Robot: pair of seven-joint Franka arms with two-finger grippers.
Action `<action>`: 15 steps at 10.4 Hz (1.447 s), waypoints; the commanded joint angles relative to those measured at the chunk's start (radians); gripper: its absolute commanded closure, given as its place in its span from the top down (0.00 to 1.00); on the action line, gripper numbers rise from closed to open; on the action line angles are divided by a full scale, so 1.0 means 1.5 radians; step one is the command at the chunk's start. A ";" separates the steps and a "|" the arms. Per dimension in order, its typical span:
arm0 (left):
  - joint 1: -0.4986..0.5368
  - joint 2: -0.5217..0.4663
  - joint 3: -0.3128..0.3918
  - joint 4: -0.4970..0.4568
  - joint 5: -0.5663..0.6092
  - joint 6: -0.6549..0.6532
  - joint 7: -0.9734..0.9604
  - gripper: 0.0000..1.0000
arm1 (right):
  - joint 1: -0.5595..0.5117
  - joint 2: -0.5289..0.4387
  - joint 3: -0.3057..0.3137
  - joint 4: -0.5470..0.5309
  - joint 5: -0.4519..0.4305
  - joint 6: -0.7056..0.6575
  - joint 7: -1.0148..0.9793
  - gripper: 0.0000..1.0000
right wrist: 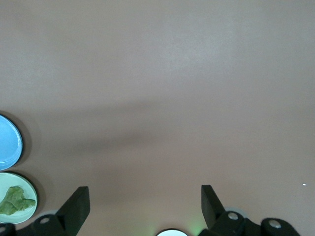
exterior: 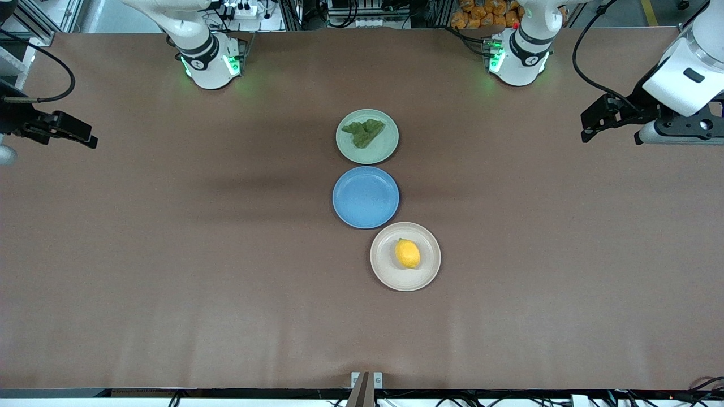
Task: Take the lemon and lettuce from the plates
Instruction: 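Move the left gripper toward the lemon on the cream plate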
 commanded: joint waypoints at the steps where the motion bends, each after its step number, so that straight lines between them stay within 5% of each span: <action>1: 0.002 -0.001 -0.002 0.003 -0.006 -0.013 0.012 1.00 | -0.010 0.000 0.005 0.003 0.007 -0.006 -0.004 1.00; 8: -0.009 0.046 -0.005 0.018 -0.005 -0.012 0.006 1.00 | -0.010 0.000 0.005 0.003 0.007 -0.012 -0.004 1.00; 15: -0.033 0.206 -0.008 0.054 -0.008 0.054 -0.096 1.00 | -0.010 0.000 0.005 0.002 0.008 -0.018 -0.004 1.00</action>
